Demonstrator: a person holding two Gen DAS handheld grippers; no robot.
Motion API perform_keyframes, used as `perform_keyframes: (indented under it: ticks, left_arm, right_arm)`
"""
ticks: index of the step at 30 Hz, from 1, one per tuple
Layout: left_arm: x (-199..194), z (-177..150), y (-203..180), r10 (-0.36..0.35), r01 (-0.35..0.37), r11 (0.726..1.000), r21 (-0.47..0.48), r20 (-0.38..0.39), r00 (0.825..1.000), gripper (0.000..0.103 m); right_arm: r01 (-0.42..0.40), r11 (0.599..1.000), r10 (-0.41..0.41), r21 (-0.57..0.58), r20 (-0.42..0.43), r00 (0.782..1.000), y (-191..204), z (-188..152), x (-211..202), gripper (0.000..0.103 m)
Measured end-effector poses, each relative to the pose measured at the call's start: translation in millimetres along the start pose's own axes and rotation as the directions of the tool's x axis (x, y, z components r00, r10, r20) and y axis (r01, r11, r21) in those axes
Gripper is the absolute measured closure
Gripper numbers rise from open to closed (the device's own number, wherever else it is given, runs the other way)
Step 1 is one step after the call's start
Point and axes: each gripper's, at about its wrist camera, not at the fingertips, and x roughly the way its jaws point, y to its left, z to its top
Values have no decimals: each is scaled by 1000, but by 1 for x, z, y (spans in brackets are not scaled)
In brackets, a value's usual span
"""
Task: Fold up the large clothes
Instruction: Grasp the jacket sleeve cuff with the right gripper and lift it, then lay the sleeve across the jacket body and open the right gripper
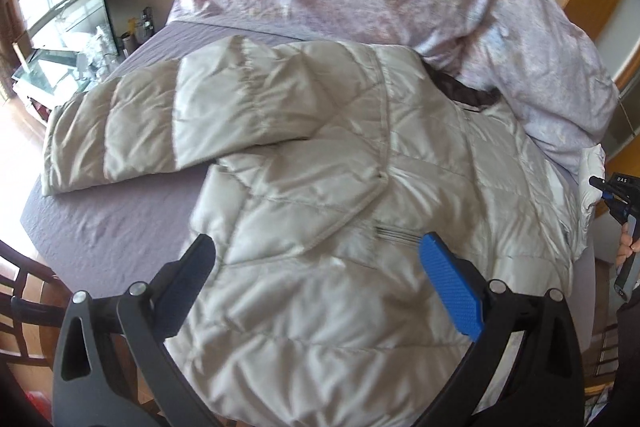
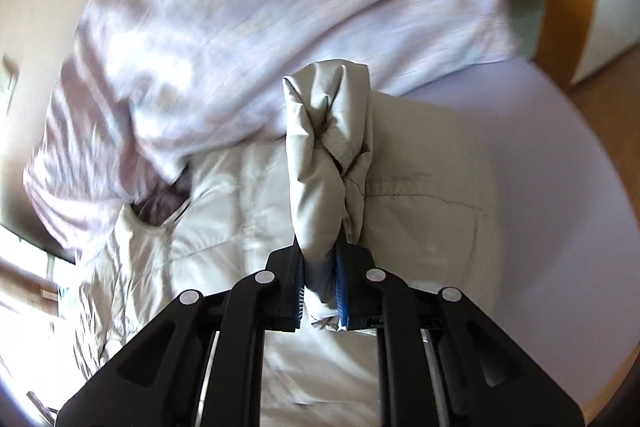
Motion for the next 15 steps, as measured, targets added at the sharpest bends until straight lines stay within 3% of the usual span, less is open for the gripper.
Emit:
perform_keyframes:
  ticks: [5,15]
  left_arm:
    - [4,8,38,43,-44,998,-40,-9,999,2]
    - [10,24,82,70,-71,995,-74,-13,997,2]
  right_arm:
    - [-5,998,-1,-69,-93,996,61,-21,40,90]
    - [-115,977,74,-179,-217,973,170,-68,87,90]
